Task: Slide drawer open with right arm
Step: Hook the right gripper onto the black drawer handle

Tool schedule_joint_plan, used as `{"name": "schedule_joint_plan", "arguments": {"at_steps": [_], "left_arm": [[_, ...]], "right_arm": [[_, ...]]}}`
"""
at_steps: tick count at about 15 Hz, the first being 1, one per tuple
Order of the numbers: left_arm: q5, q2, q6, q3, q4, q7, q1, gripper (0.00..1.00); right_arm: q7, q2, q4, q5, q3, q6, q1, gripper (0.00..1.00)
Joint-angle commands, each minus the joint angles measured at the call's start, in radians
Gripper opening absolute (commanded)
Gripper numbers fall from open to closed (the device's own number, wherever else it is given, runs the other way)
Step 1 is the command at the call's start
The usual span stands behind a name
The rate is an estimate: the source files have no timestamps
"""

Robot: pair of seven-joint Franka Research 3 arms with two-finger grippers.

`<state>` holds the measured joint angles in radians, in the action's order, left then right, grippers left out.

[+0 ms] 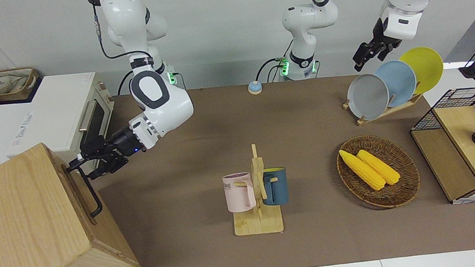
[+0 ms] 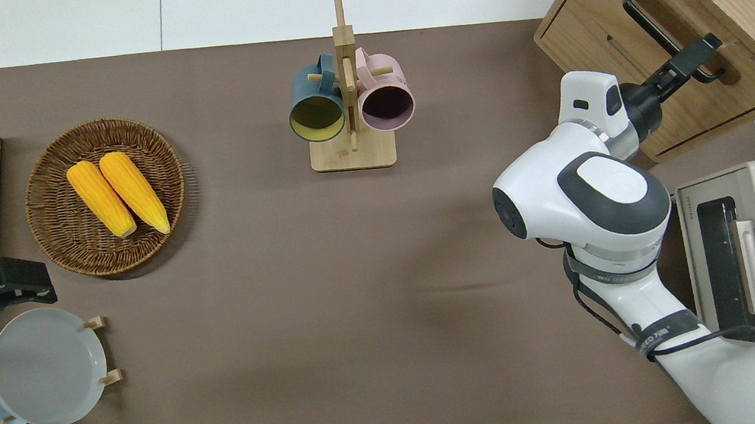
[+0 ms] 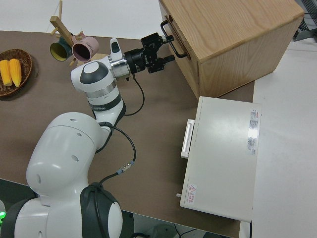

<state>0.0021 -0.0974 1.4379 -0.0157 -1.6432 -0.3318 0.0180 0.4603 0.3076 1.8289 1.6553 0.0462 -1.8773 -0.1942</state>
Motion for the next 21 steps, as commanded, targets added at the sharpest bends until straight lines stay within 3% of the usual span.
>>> {"name": "schedule_joint_plan", "arguments": {"at_steps": [1, 4, 7, 11, 17, 21], "left_arm": [[-0.004, -0.008, -0.002, 0.005, 0.000, 0.010, -0.004, 0.99], [-0.004, -0.008, -0.002, 0.005, 0.000, 0.010, -0.004, 0.99], [-0.004, -0.008, -0.002, 0.005, 0.000, 0.010, -0.004, 0.99], [-0.004, -0.008, -0.002, 0.005, 0.000, 0.010, -0.004, 0.99], [-0.004, -0.008, -0.002, 0.005, 0.000, 0.010, -0.004, 0.99], [-0.004, -0.008, -0.002, 0.005, 0.000, 0.010, -0.004, 0.99]], "right_arm": [[0.040, 0.008, 0.000, 0.052, -0.002, -0.042, 0.019, 0.860], [0.047, 0.008, -0.002, 0.054, -0.009, -0.052, 0.019, 0.620], [0.055, 0.008, -0.002, 0.055, -0.017, -0.059, 0.019, 0.467], [0.063, 0.008, -0.002, 0.043, -0.017, -0.049, 0.010, 0.016], [0.052, 0.007, -0.002, 0.015, -0.005, -0.013, -0.005, 0.000], [0.046, 0.005, -0.005, -0.034, 0.027, 0.043, -0.021, 0.000]]}}
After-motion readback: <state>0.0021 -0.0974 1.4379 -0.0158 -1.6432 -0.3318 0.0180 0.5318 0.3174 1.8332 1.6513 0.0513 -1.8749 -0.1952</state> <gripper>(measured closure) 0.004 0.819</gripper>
